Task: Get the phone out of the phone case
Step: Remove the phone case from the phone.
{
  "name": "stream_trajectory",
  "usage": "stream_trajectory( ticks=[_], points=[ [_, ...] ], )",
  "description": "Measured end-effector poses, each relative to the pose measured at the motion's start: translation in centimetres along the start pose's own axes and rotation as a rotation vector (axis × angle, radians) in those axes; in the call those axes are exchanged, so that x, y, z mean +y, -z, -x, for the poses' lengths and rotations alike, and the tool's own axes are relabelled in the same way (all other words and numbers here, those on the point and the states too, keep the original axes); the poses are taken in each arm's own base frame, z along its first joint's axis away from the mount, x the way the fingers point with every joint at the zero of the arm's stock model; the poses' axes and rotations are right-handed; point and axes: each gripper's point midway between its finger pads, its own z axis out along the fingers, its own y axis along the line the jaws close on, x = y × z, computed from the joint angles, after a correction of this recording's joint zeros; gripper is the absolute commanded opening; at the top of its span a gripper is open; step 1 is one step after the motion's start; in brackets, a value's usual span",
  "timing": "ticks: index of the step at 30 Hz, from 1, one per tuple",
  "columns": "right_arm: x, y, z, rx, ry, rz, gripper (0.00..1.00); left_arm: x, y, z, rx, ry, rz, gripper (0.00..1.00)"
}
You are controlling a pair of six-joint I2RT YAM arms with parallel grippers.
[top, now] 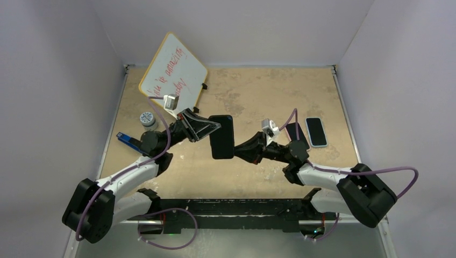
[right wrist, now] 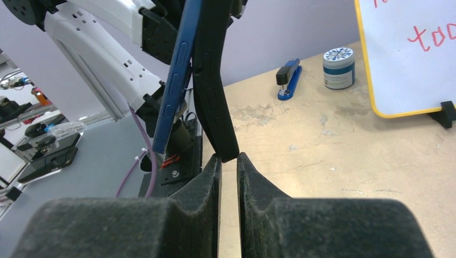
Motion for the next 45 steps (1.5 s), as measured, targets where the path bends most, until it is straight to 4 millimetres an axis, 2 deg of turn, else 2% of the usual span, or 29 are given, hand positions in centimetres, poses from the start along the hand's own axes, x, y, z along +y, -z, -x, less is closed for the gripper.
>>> stream_trajectory(
  ticks=[8, 15, 22, 25, 29, 35, 45],
  points=[
    [-0.2, 0.2, 0.1, 0.012, -0.008, 0.005, 0.16, 0.6, -0.1, -0.2, -0.001, -0.014, 0.026, 0.0],
    [-0.3, 0.4, -0.4, 0.031, -0.062, 0.001, 0.17, 2.0, -0.2, -0.5, -0.011, -0.037, 0.055, 0.0],
    [-0.8, 0.5, -1.7, 0.073, -0.145, -0.029, 0.19, 3.7, 0.1, -1.6, -0.01, -0.062, 0.093, 0.0],
    [-0.9, 0.3, -1.4, 0.074, -0.153, -0.031, 0.22, 4.3, 0.1, -1.9, -0.005, -0.093, 0.112, 0.0],
    [-1.6, -0.5, 0.3, 0.032, -0.127, -0.048, 0.24, 4.8, 0.1, -3.4, 0.044, -0.081, 0.135, 0.0],
    [-2.4, -0.6, 0.5, 0.021, -0.148, -0.073, 0.2, 5.7, 0.1, -3.9, 0.057, -0.085, 0.153, 0.0],
    [-4.7, 0.6, -2.9, 0.067, -0.312, -0.173, 0.06, 10.0, 0.3, -5.1, 0.088, -0.012, 0.291, 0.0]
  ],
)
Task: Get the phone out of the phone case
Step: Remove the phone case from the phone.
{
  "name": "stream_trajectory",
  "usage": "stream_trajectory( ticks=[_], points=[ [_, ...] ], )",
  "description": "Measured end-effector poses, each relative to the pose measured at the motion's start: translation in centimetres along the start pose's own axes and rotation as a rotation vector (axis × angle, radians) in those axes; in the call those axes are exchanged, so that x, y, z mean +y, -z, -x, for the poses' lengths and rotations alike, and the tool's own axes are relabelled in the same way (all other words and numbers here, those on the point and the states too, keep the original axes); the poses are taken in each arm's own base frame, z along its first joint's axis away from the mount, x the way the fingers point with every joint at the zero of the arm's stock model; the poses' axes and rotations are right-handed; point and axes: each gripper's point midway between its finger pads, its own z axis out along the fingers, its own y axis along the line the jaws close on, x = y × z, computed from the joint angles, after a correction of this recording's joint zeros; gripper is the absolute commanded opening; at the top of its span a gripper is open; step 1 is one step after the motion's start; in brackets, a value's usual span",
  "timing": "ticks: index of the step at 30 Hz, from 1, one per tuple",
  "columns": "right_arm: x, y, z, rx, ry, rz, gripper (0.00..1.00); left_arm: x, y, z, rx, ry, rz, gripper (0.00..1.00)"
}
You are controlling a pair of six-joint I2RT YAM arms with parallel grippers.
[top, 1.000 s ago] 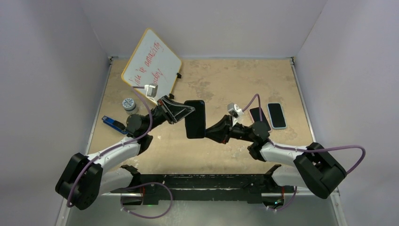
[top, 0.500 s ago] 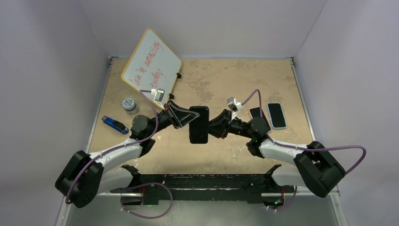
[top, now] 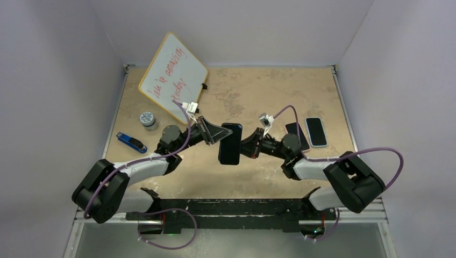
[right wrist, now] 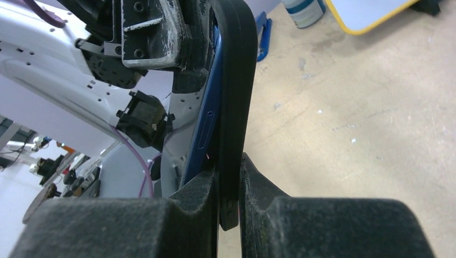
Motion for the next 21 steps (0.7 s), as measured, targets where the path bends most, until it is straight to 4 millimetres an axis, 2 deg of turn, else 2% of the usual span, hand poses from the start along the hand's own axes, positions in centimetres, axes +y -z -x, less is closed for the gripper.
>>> stream_trajectory(
  ticks=[3, 7, 14, 21],
  points=[
    [-0.9, 0.5, -0.7, -0.002, -0.027, -0.039, 0.0, 1.2, -0.5, -0.6, 0.026, 0.015, 0.044, 0.0],
    [-2.5, 1.2, -2.0, 0.001, -0.069, -0.102, 0.0, 3.1, -1.2, -1.6, 0.066, 0.037, 0.101, 0.0],
    [-6.0, 2.4, -6.1, 0.064, -0.217, -0.229, 0.0, 7.5, -1.9, -4.3, 0.167, 0.075, 0.231, 0.26],
    [-8.9, 3.4, -9.5, 0.121, -0.335, -0.328, 0.0, 13.4, -0.8, -6.8, 0.24, 0.066, 0.445, 0.47]
  ],
)
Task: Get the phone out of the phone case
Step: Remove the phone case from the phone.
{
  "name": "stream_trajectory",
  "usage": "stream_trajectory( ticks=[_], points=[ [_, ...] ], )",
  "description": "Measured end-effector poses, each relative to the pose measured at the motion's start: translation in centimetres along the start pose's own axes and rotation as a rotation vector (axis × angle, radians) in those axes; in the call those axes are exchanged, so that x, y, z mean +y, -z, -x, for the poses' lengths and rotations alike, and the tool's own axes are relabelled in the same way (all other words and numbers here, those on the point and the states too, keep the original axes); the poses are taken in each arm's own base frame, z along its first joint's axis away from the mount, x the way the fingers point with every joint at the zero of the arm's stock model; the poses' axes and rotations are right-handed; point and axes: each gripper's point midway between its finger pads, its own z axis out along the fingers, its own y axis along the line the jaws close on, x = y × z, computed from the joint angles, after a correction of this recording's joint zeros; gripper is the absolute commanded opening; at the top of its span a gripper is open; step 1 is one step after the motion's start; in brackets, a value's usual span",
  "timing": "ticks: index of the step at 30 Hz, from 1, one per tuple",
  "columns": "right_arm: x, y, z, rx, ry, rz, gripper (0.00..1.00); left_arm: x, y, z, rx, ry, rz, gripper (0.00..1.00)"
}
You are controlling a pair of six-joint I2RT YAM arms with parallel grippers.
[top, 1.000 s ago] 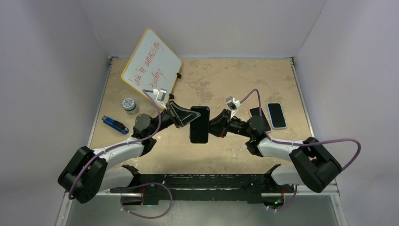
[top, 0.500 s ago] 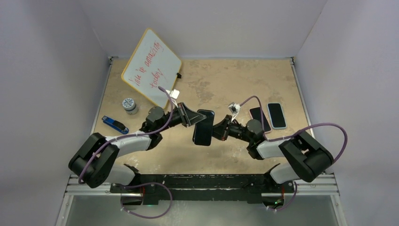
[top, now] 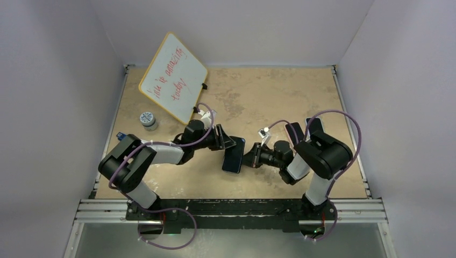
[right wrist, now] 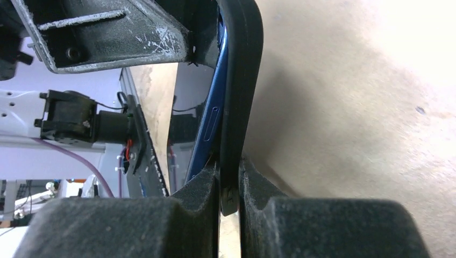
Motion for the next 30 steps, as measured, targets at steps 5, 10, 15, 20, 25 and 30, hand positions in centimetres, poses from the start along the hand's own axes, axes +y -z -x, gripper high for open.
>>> stream_trajectory(
  ticks=[5, 10, 15, 20, 25, 30],
  points=[
    [-1.8, 0.0, -0.7, 0.012, -0.067, -0.047, 0.0, 3.0, 0.1, -1.1, 0.037, -0.009, 0.135, 0.62],
    [-2.6, 0.0, -0.5, -0.003, -0.131, -0.064, 0.0, 4.4, 0.5, -0.5, 0.037, -0.06, 0.245, 0.7],
    [-3.0, -0.1, -0.5, -0.005, -0.195, -0.074, 0.0, 3.1, 1.3, -0.1, 0.025, -0.187, 0.345, 0.71],
    [-3.1, -0.2, -0.5, -0.008, -0.223, -0.076, 0.0, -1.0, 0.8, -0.8, 0.023, -0.386, 0.407, 0.73],
    [-3.0, -0.6, 0.6, -0.031, -0.217, -0.067, 0.0, -2.2, 1.2, -2.9, 0.041, -0.579, 0.516, 0.74],
    [-2.7, -0.8, 1.8, -0.066, -0.201, -0.058, 0.0, -1.9, 2.4, -5.8, 0.083, -0.784, 0.629, 0.75]
  ],
)
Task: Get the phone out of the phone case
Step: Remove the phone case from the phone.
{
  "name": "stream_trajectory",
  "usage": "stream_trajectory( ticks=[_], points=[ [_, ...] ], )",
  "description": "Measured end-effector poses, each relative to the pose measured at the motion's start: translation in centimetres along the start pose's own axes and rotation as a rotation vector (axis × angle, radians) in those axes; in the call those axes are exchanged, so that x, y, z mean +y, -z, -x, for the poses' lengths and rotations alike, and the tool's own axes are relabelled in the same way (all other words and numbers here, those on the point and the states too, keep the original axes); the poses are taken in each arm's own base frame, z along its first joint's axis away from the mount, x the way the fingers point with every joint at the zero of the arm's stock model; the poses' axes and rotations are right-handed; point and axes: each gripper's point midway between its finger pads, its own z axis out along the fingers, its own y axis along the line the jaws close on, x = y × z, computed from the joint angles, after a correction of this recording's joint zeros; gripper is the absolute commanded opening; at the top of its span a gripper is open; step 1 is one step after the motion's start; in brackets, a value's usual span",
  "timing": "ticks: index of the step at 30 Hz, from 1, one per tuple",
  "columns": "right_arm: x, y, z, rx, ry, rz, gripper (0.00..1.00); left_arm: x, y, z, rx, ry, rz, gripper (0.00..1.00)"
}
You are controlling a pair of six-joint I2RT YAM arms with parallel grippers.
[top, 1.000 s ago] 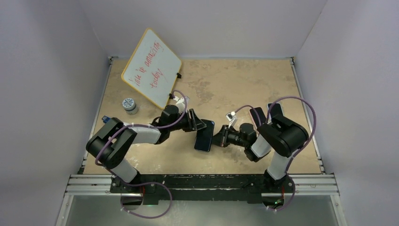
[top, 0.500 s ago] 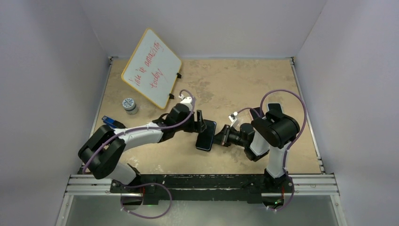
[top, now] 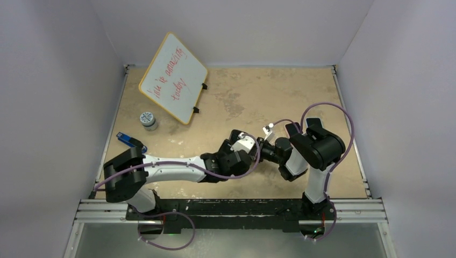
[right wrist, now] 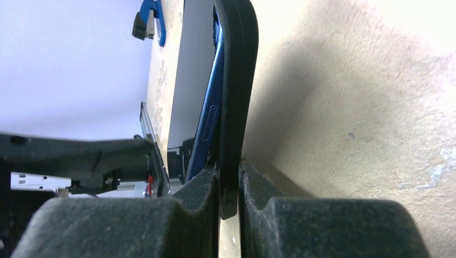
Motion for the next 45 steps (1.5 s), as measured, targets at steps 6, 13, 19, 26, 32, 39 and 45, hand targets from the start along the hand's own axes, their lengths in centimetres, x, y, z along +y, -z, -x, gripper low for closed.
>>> stream_trajectory(
  ticks=[6, 13, 19, 26, 32, 39, 45],
  points=[
    [0.4, -0.2, 0.8, -0.019, -0.002, 0.011, 0.0, -1.0, 1.2, -0.7, -0.035, -0.2, 0.116, 0.75],
    [0.4, -0.5, 1.2, -0.011, -0.026, 0.01, 0.0, -1.7, -0.6, -1.2, -0.031, -0.399, 0.316, 0.69],
    [0.3, -0.6, 0.9, 0.006, -0.041, 0.003, 0.0, -0.5, -0.8, -1.4, -0.023, -0.487, 0.403, 0.63],
    [0.5, -0.7, 1.1, 0.006, -0.046, 0.012, 0.0, -0.4, -0.7, -0.8, -0.034, -0.525, 0.415, 0.54],
    [0.8, -0.7, 0.8, 0.025, -0.059, 0.023, 0.0, -0.6, -0.4, 0.7, -0.061, -0.514, 0.44, 0.46],
    [0.9, -0.7, 0.8, 0.03, -0.073, 0.029, 0.0, -0.1, -1.1, 0.9, -0.051, -0.52, 0.454, 0.47],
    [1.0, -0.8, 0.5, 0.047, -0.087, 0.038, 0.0, 0.0, -1.7, 0.5, -0.031, -0.55, 0.457, 0.48]
  ],
)
